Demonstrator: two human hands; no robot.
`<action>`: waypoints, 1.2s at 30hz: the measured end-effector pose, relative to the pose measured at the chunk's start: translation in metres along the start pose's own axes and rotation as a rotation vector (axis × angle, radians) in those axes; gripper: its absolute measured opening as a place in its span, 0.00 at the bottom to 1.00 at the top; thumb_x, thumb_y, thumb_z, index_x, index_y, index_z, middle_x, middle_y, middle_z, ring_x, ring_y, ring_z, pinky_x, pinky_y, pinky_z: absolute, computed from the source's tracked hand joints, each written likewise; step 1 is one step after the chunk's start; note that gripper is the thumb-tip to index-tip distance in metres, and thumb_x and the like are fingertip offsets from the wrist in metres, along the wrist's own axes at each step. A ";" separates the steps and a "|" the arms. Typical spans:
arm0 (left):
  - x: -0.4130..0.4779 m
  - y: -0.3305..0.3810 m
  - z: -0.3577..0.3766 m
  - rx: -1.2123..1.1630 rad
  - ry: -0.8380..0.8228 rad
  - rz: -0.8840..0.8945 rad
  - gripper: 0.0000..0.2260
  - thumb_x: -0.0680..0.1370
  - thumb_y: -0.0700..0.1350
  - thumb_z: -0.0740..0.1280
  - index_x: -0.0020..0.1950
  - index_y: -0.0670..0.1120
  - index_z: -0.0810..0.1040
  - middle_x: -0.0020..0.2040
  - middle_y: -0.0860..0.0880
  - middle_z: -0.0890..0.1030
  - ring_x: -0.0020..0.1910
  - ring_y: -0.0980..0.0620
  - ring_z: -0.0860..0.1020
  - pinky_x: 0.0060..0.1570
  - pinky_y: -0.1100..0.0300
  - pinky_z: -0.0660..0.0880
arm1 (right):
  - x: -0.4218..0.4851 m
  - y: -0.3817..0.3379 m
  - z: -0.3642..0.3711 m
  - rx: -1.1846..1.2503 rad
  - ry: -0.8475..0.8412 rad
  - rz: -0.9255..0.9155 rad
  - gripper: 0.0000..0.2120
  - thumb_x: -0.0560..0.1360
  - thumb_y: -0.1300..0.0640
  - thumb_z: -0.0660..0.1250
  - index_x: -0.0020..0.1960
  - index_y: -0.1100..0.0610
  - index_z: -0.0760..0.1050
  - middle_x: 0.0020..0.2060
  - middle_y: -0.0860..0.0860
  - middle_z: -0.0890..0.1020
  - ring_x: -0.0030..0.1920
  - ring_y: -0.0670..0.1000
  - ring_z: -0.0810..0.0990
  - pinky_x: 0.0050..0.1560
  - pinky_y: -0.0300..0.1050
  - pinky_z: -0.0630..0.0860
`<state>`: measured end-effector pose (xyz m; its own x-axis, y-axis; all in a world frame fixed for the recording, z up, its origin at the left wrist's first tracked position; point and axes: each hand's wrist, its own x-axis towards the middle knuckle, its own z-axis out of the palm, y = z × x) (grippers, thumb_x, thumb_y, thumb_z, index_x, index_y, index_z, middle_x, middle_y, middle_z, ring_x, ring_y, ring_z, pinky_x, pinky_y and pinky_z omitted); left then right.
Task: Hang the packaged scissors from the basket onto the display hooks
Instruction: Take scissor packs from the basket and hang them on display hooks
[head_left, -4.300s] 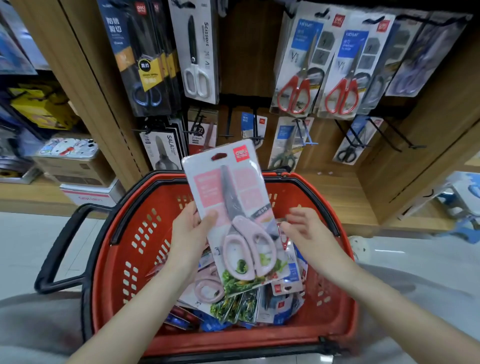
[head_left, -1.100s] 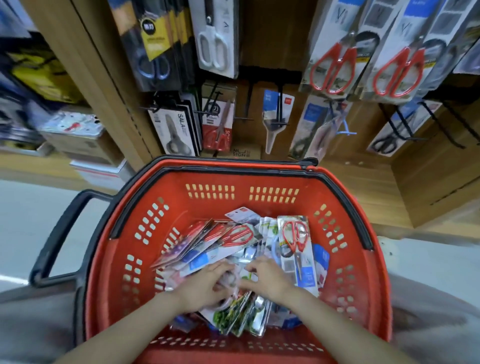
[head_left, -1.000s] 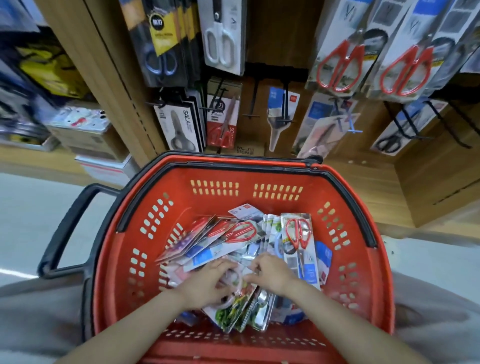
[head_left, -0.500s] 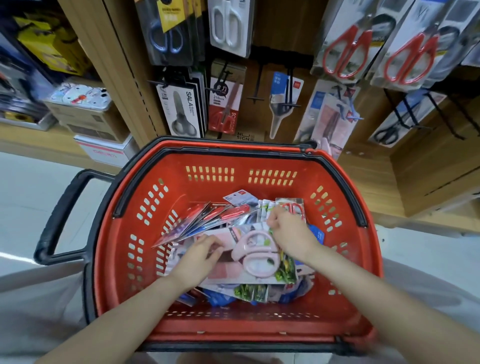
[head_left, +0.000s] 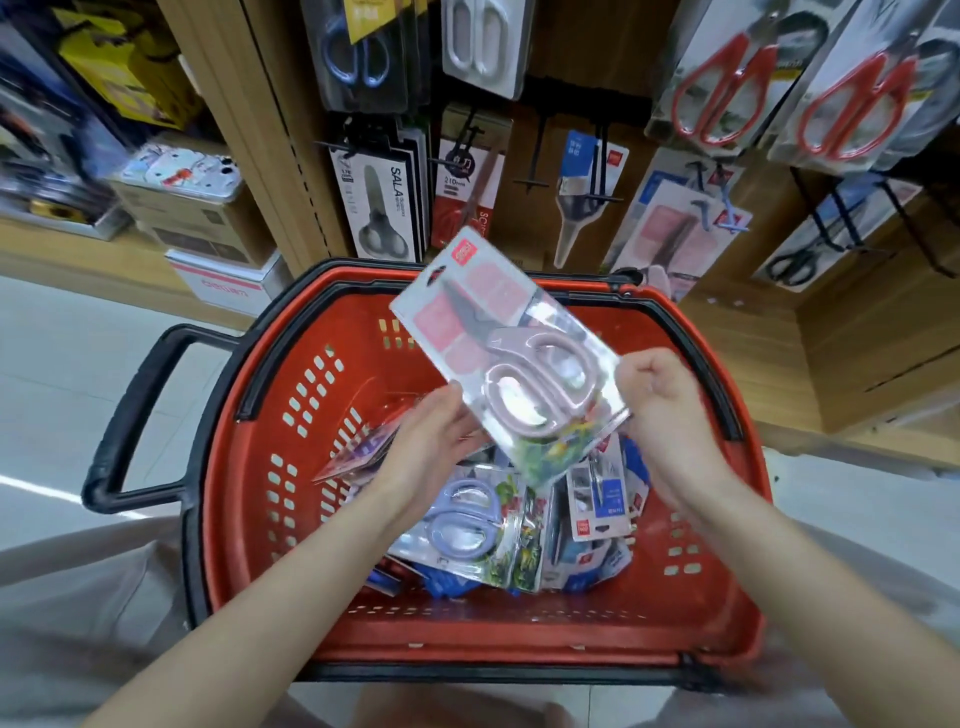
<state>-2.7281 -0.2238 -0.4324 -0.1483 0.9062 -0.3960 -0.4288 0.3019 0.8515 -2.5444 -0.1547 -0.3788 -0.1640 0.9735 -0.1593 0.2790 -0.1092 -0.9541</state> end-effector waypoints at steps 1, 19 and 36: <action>-0.001 0.005 0.004 -0.073 0.003 0.042 0.18 0.76 0.49 0.62 0.64 0.45 0.73 0.60 0.45 0.80 0.58 0.46 0.79 0.56 0.51 0.77 | -0.004 0.005 0.006 0.079 -0.050 0.077 0.08 0.79 0.62 0.58 0.43 0.53 0.71 0.50 0.61 0.77 0.51 0.58 0.78 0.58 0.59 0.74; 0.002 0.024 -0.076 0.295 0.335 0.332 0.20 0.77 0.37 0.67 0.68 0.46 0.69 0.58 0.51 0.79 0.55 0.56 0.79 0.57 0.59 0.76 | 0.016 0.104 0.100 -1.180 -0.729 0.020 0.31 0.72 0.41 0.69 0.65 0.61 0.69 0.61 0.59 0.71 0.58 0.60 0.75 0.55 0.52 0.74; 0.010 0.037 -0.121 0.576 0.216 0.349 0.20 0.75 0.38 0.69 0.58 0.61 0.71 0.55 0.57 0.79 0.53 0.63 0.78 0.51 0.67 0.74 | 0.022 0.016 0.060 -1.134 -0.666 -0.155 0.14 0.75 0.51 0.65 0.58 0.53 0.70 0.39 0.45 0.75 0.43 0.50 0.72 0.37 0.44 0.63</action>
<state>-2.8531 -0.2397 -0.4461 -0.3903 0.9176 -0.0749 0.2069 0.1667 0.9641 -2.6002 -0.1474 -0.4123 -0.6047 0.6413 -0.4724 0.7934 0.5374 -0.2860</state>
